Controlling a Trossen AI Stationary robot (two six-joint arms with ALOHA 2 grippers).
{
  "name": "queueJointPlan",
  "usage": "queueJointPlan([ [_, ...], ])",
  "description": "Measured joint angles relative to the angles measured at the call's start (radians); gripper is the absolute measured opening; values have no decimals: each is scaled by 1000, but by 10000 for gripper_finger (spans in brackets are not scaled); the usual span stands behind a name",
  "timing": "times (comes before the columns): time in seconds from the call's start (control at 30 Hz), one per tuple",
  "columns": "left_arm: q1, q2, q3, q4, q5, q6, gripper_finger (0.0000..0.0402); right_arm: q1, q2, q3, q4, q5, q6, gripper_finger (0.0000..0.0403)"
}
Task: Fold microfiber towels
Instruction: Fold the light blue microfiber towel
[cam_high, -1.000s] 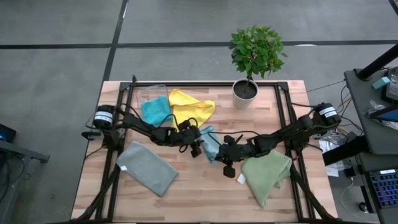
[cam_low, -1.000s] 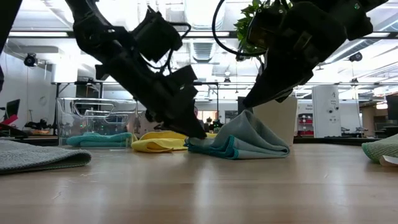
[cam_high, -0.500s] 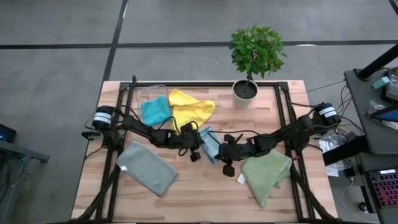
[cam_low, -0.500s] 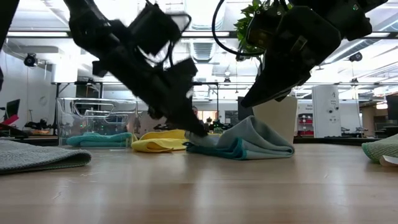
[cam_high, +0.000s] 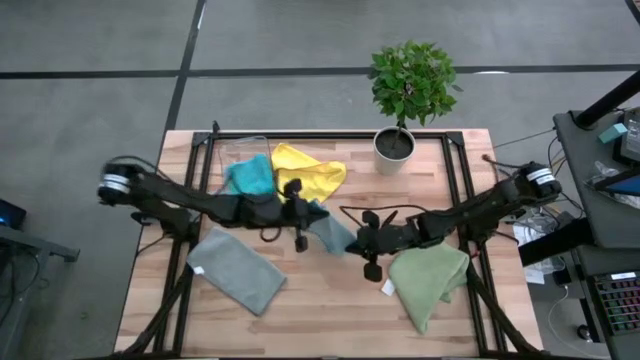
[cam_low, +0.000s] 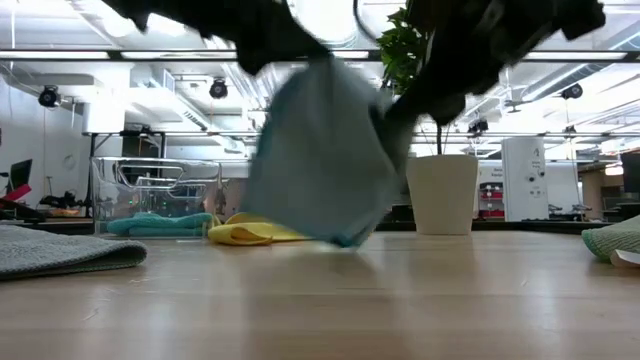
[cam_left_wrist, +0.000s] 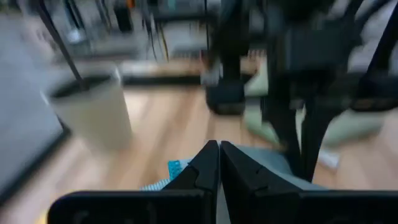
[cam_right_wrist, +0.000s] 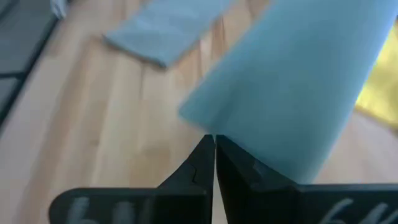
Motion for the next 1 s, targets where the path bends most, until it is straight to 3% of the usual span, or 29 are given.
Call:
queueJointPlan([
  [0.2, 0, -160, -1, 69, 64, 37, 0, 29, -121, 0, 4, 98, -77, 9],
  [0.4, 1, -192, -18, 64, -43, -41, 0, 34, -159, 0, 9, 117, -16, 21],
  [0.53, 1, -156, -40, 63, -64, -113, 0, 34, -149, 0, 12, 126, 27, 64],
  [0.77, -3, -92, -36, 71, -62, -144, 0, 33, -135, -1, 18, 271, -10, 159],
  [0.83, -3, -78, -35, 72, -1, -133, 0, 31, -126, -1, 33, 284, -19, 180],
  [1.0, -6, -28, -56, 65, 339, -84, 0, 31, -110, -1, 58, 275, -95, 212],
])
